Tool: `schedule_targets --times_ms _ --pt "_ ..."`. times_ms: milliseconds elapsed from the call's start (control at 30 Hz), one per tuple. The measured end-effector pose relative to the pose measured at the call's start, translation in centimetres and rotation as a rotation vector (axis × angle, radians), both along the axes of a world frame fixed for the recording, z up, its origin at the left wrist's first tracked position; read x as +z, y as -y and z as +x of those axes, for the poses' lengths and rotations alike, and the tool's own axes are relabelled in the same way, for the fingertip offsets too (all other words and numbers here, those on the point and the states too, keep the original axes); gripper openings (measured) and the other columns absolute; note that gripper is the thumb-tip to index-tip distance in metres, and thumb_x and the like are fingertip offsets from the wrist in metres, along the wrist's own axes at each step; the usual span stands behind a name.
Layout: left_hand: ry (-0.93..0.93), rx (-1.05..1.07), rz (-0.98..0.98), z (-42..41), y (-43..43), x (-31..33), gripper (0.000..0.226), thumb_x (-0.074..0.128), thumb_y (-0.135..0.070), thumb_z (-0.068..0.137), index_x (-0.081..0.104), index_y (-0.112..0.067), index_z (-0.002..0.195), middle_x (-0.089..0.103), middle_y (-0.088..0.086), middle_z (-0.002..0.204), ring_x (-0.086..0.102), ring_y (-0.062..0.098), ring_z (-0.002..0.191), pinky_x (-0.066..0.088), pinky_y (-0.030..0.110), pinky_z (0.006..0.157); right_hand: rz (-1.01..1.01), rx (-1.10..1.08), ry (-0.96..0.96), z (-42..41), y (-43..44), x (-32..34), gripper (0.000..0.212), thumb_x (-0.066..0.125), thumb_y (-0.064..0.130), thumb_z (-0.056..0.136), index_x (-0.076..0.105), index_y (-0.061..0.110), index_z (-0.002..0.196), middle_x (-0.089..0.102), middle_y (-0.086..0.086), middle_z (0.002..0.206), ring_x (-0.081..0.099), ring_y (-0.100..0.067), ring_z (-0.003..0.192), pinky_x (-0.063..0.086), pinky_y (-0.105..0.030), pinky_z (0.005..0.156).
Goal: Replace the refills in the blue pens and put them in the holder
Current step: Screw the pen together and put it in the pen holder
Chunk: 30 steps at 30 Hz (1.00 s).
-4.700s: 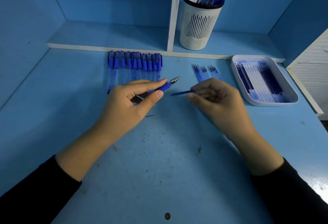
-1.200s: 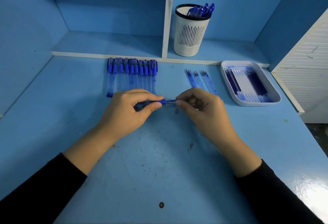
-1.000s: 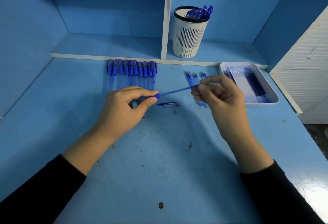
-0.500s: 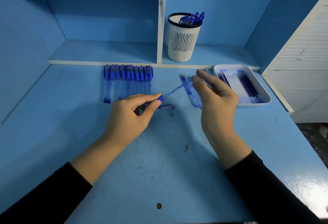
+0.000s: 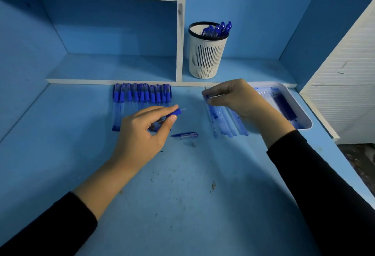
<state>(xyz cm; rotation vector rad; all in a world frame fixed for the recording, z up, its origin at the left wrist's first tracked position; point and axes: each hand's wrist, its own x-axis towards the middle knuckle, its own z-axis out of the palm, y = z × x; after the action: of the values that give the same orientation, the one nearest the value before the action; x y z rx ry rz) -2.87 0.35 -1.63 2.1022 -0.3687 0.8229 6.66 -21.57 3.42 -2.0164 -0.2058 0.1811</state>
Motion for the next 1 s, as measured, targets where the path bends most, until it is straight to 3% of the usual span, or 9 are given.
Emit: schedule_targets --times_ms 100,267,333,433,533,667,833,900,1000 --pt "0.035 -0.001 0.025 1.2 0.4 0.2 0.021 0.070 -0.013 0.089 0.074 -0.011 0.109 0.071 -0.007 0.099 0.067 0.010 0.077 0.055 0.020 0.070 -0.191 0.033 0.040 0.7 -0.7 0.1 0.025 0.074 0.005 0.078 0.077 0.020 0.097 0.074 0.008 0.087 0.064 0.003 0.075 0.043 -0.002 0.067" --pt "0.092 -0.016 0.081 2.7 1.4 0.2 0.019 0.074 -0.007 0.087 0.075 -0.006 0.106 0.072 -0.004 0.098 0.065 0.004 0.083 0.050 0.010 0.080 -0.402 0.051 0.144 1.0 -1.4 -0.2 0.025 0.076 0.009 0.078 0.076 0.015 0.102 0.073 0.000 0.095 0.066 -0.010 0.086 0.040 0.003 0.063" --pt "0.099 -0.023 0.087 2.8 1.4 0.0 0.019 0.074 -0.006 0.086 0.075 -0.005 0.106 0.072 -0.004 0.099 0.065 0.004 0.085 0.050 0.009 0.081 -0.483 0.052 0.183 1.0 -1.8 -0.6 0.025 0.075 0.010 0.080 0.074 0.013 0.105 0.072 -0.002 0.096 0.063 -0.012 0.082 0.041 -0.005 0.059" --pt "0.098 -0.035 0.081 2.7 1.3 0.0 0.020 0.074 -0.006 0.086 0.075 -0.005 0.106 0.071 -0.005 0.099 0.065 0.003 0.085 0.049 0.009 0.081 -0.591 0.067 0.234 0.9 -2.4 -1.2 0.026 0.073 0.012 0.082 0.073 0.012 0.108 0.071 -0.006 0.102 0.055 -0.010 0.082 0.036 -0.013 0.070" --pt "0.094 -0.045 0.092 2.8 1.3 0.0 0.020 0.074 -0.006 0.086 0.075 -0.005 0.106 0.072 -0.004 0.098 0.066 0.005 0.084 0.051 0.011 0.078 -0.579 0.039 0.280 0.5 -2.3 -1.0 0.023 0.071 0.013 0.084 0.073 0.011 0.107 0.071 -0.005 0.102 0.057 -0.012 0.084 0.034 -0.008 0.064" --pt "0.078 -0.069 0.084 2.9 1.3 -0.2 0.019 0.072 -0.011 0.088 0.075 -0.007 0.107 0.073 -0.004 0.100 0.065 0.004 0.082 0.053 0.014 0.076 -0.473 -0.051 0.331 -0.2 -0.2 0.5 0.012 0.070 0.014 0.085 0.076 0.013 0.096 0.069 0.002 0.084 0.061 -0.013 0.080 0.036 -0.001 0.062" --pt "0.099 -0.144 0.139 3.1 1.7 -0.2 0.021 0.071 -0.012 0.090 0.074 -0.007 0.110 0.074 0.000 0.099 0.062 0.002 0.079 0.054 0.019 0.072 -0.420 -0.216 0.309 -1.1 4.9 1.5 0.008 0.070 0.019 0.086 0.073 0.023 0.091 0.067 0.011 0.078 0.061 -0.004 0.071 0.034 0.004 0.060" --pt "0.124 -0.186 0.149 3.2 2.2 -0.1 0.021 0.070 -0.010 0.090 0.074 -0.006 0.110 0.074 0.002 0.099 0.064 0.007 0.079 0.054 0.020 0.074 -0.437 -0.301 0.306 -1.4 6.9 1.4 0.010 0.069 0.019 0.086 0.075 0.019 0.094 0.068 0.008 0.080 0.063 -0.012 0.074 0.035 0.004 0.060" --pt "0.145 -0.211 0.126 3.5 3.2 0.2 0.019 0.070 -0.009 0.090 0.074 -0.006 0.109 0.073 0.003 0.099 0.065 0.011 0.077 0.054 0.024 0.070 -0.529 -0.341 0.266 -1.5 9.0 0.8 0.015 0.069 0.013 0.084 0.076 0.018 0.097 0.068 0.003 0.085 0.060 -0.010 0.078 0.032 0.006 0.061"
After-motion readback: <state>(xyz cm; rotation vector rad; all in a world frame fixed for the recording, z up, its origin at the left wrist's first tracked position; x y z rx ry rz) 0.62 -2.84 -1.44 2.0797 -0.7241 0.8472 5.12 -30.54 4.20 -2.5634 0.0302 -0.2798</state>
